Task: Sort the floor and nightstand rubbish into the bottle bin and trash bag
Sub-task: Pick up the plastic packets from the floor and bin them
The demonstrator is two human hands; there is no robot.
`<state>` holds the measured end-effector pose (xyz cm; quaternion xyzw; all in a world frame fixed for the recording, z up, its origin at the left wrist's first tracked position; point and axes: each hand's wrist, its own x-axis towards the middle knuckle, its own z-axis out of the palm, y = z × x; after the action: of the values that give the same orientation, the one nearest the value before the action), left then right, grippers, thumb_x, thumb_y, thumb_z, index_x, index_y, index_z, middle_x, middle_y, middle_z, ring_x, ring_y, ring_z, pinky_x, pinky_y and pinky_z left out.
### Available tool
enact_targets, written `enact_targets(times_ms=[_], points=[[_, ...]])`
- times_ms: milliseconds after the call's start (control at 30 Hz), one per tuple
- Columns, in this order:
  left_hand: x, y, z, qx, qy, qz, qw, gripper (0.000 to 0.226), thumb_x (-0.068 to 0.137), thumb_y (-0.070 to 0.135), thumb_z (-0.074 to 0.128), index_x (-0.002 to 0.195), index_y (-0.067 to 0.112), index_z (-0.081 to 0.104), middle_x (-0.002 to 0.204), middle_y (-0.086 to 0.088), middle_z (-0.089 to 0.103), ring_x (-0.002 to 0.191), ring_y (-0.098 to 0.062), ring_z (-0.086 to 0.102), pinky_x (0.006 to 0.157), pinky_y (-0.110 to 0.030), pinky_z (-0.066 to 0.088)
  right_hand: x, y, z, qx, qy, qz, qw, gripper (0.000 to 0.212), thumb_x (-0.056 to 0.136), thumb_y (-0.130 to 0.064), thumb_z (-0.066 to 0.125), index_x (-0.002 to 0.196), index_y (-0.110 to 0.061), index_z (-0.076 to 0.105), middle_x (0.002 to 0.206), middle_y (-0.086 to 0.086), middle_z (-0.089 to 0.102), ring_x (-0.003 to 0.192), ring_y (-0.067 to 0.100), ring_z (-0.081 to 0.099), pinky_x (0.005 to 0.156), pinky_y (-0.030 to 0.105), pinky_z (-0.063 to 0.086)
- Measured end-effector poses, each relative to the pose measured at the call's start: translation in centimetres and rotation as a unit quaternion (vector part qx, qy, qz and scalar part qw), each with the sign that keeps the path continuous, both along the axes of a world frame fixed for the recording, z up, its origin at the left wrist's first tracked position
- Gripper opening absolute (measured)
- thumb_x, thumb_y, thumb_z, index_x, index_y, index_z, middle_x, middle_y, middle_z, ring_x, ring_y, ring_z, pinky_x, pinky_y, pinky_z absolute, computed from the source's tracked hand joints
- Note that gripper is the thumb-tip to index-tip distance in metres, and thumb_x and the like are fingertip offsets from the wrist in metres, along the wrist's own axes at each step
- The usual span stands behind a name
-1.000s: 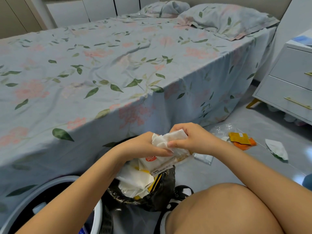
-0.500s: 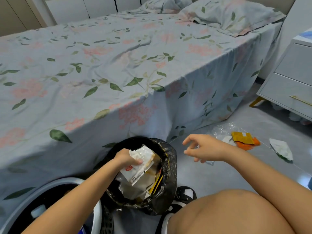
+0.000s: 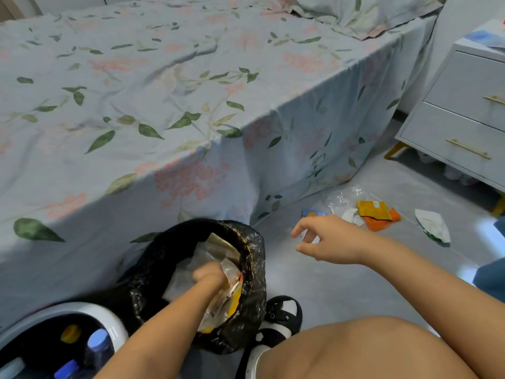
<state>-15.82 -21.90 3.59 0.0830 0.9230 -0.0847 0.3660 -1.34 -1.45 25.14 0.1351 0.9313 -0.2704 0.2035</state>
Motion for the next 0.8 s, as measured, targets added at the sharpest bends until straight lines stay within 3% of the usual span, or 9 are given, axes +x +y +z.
enact_targets(times_ms=[100,167,267,367,433,533,600,700,800], points=[[0.5,0.6,-0.9,-0.035,0.039,-0.04,0.998,0.037,0.091,0.03,0.058,0.127,0.021,0.058,0.128,0.003,0.059,0.118,-0.019,0.058,0.081,-0.03,0.047,0.1,0.2,0.0,0.009,-0.01,0.006,1.0,0.032,0.093,-0.036,0.054,0.124,-0.029,0.056,0.114,-0.005,0.064,0.085,0.005,0.049,0.077,0.019,0.037],[0.9,0.7,-1.0,-0.081,0.046,-0.064,0.994,0.048,0.09,0.03,0.06,0.135,0.018,0.05,0.131,-0.001,0.056,0.119,-0.024,0.055,0.079,-0.032,0.045,0.0,0.4,0.0,0.013,-0.013,0.01,1.0,0.031,0.094,-0.034,0.052,0.124,-0.028,0.056,0.117,-0.004,0.063,0.082,0.003,0.048,0.078,0.019,0.038],[1.1,0.4,-0.2,-0.145,0.072,-0.103,0.981,0.09,0.076,0.055,0.066,0.146,0.014,0.027,0.141,-0.01,0.041,0.126,-0.03,0.044,0.093,-0.039,0.042,-0.1,0.6,-0.1,0.022,-0.02,0.011,0.999,0.029,0.095,-0.033,0.051,0.124,-0.029,0.056,0.117,-0.003,0.063,0.078,0.003,0.048,0.08,0.02,0.039],[0.8,0.1,1.8,-0.146,0.064,-0.142,0.977,0.118,0.065,0.082,0.056,0.15,0.011,0.017,0.149,-0.012,0.029,0.131,-0.032,0.038,0.096,-0.042,0.039,0.1,0.8,-0.2,0.027,-0.025,0.013,0.999,0.029,0.095,-0.034,0.052,0.123,-0.029,0.056,0.115,-0.003,0.064,0.068,-0.005,0.047,0.078,0.021,0.04],[0.3,0.0,3.9,-0.133,0.062,-0.152,0.977,0.123,0.06,0.09,0.049,0.15,0.011,0.02,0.149,-0.01,0.033,0.129,-0.03,0.042,0.094,-0.039,0.041,0.3,0.8,-0.2,0.037,-0.031,0.021,0.999,0.028,0.095,-0.034,0.051,0.123,-0.027,0.057,0.113,-0.003,0.065,0.071,-0.005,0.045,0.079,0.022,0.041],[-0.5,0.0,7.4,-0.109,0.056,-0.145,0.982,0.127,0.051,0.097,0.044,0.145,0.013,0.034,0.132,-0.002,0.054,0.105,-0.021,0.058,0.075,-0.028,0.043,0.5,0.8,-0.3,0.062,-0.045,0.028,0.997,0.028,0.095,-0.035,0.051,0.122,-0.027,0.058,0.111,-0.003,0.066,0.095,0.006,0.044,0.092,0.029,0.046],[-1.3,0.6,9.6,-0.099,0.07,-0.154,0.981,0.118,0.051,0.097,0.044,0.138,0.016,0.045,0.12,0.002,0.06,0.103,-0.019,0.061,0.078,-0.028,0.045,0.6,0.9,-0.3,0.069,-0.054,0.025,0.996,0.029,0.095,-0.035,0.051,0.122,-0.027,0.058,0.113,-0.002,0.065,0.101,0.01,0.048,0.095,0.031,0.047],[-2.4,2.2,13.4,-0.085,0.118,-0.224,0.964,0.08,0.065,0.087,0.047,0.113,0.025,0.062,0.097,0.005,0.061,0.095,-0.02,0.063,0.082,-0.032,0.05,0.6,1.0,-0.4,0.085,-0.071,0.025,0.994,0.03,0.094,-0.036,0.05,0.122,-0.026,0.059,0.118,0.001,0.062,0.106,0.016,0.054,0.094,0.034,0.049],[-2.5,5.1,16.9,-0.051,0.185,-0.283,0.94,0.053,0.082,0.07,0.049,0.085,0.017,0.057,0.08,0.003,0.055,0.084,-0.022,0.061,0.072,-0.028,0.043,0.4,2.2,-0.8,0.12,-0.082,0.023,0.989,0.03,0.088,-0.028,0.052,0.111,-0.011,0.064,0.116,0.01,0.066,0.108,0.026,0.058,0.091,0.04,0.052]])
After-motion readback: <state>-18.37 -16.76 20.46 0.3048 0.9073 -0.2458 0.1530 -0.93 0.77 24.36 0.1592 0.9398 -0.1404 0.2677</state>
